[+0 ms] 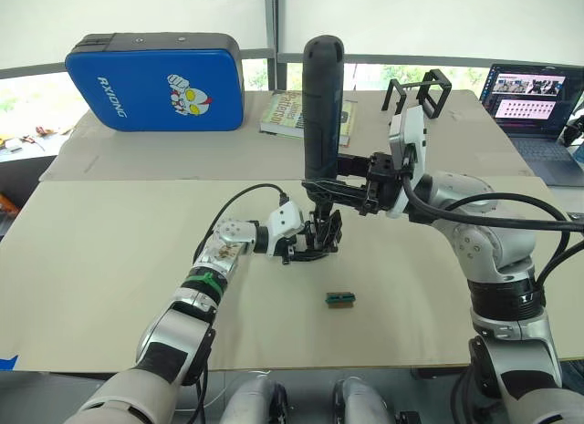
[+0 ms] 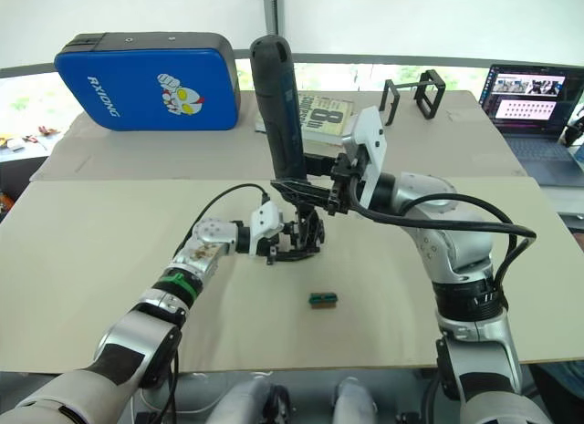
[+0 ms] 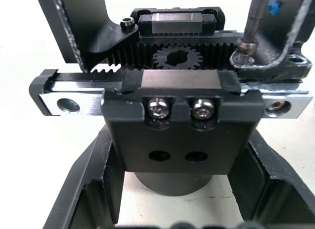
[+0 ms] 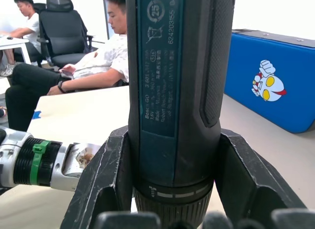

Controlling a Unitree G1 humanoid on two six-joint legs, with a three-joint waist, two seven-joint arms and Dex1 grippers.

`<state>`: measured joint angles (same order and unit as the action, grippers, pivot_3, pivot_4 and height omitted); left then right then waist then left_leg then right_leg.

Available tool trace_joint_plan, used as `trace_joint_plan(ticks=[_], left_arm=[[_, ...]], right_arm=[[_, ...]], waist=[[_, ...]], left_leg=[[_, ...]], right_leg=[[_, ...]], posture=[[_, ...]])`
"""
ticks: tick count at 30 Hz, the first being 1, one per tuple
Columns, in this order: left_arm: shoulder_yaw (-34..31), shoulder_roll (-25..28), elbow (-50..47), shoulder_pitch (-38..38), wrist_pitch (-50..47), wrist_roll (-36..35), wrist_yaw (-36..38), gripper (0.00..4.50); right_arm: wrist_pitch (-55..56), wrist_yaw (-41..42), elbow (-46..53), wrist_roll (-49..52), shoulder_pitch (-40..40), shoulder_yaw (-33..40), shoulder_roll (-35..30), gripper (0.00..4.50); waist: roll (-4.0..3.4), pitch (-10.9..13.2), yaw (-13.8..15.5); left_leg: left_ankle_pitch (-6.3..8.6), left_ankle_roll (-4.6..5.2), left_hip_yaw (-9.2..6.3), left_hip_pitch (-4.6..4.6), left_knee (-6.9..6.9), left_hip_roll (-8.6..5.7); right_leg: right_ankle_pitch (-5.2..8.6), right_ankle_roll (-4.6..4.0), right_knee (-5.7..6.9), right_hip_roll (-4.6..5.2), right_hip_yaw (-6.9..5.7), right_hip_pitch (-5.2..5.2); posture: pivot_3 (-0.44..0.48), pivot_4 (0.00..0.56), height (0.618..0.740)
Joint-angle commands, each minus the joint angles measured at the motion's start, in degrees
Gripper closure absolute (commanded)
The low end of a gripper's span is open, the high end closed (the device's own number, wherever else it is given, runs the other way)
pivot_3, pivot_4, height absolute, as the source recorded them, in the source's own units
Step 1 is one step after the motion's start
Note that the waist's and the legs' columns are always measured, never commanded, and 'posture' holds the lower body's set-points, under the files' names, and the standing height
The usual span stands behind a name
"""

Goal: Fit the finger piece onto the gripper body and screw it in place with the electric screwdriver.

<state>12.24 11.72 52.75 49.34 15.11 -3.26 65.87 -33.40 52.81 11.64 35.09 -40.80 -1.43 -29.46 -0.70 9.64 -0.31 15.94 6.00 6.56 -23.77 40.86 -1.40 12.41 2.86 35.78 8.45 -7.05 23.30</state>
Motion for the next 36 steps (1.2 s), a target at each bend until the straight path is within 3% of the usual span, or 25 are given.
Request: trace_joint_plan(ticks=[1,8,18,26,36], left_arm=[[-0.7,-0.1,1.2,1.2,1.4,0.6,0.1,2.18],[-0.8,-0.3,1.8,1.2,2.0,0.8,0.1,2.18],[-1.2,0.1,1.3,0.8,1.8,0.9,0.1,2.18],[-1.3,0.3,1.2,1.1,1.7,1.0,0.2,2.18],[-1.3,0.2,1.7,1.4,1.6,1.1,0.2,2.18]], right_arm=[[1.3,1.9,-1.5,-1.5,0.6,-1.5,-0.3,2.58],[6.8,5.0,-8.9,-7.2,-0.5,-5.0,-0.4,2.58],[4.8,7.8,-14.9,-8.9,-1.3,-7.8,-1.8,2.58],[0.3,8.9,-15.0,-6.5,-1.9,-7.1,-1.5,2.58],[8.1,11.7,-12.1,-7.8,-0.4,-6.3,-1.2,2.58]], waist=[[0.06,0.0,0.0],[0.3,-0.2,-0.1],[0.8,-0.5,-0.1],[0.85,-0.6,-0.2],[0.86,-0.6,-0.2]], left_leg=[[0.0,0.0,0.0,0.01,0.0,0.0],[0.0,0.0,-0.01,0.17,-0.01,0.03],[0.02,-0.01,-0.06,0.37,-0.01,0.11],[0.02,-0.03,-0.08,0.38,-0.02,0.13],[0.03,-0.03,-0.09,0.38,-0.03,0.12]], right_leg=[[0.0,0.0,0.01,0.0,0.0,-0.01],[0.0,-0.01,0.04,0.0,0.02,-0.1],[-0.01,-0.03,0.01,0.11,0.08,-0.18],[-0.02,-0.05,-0.02,0.18,0.08,-0.16],[-0.02,-0.05,-0.03,0.19,0.07,-0.15]], posture=[[0.0,0.15,0.74],[0.0,0.15,0.74],[0.0,0.15,0.74],[0.0,0.15,0.74],[0.0,0.15,0.74]])
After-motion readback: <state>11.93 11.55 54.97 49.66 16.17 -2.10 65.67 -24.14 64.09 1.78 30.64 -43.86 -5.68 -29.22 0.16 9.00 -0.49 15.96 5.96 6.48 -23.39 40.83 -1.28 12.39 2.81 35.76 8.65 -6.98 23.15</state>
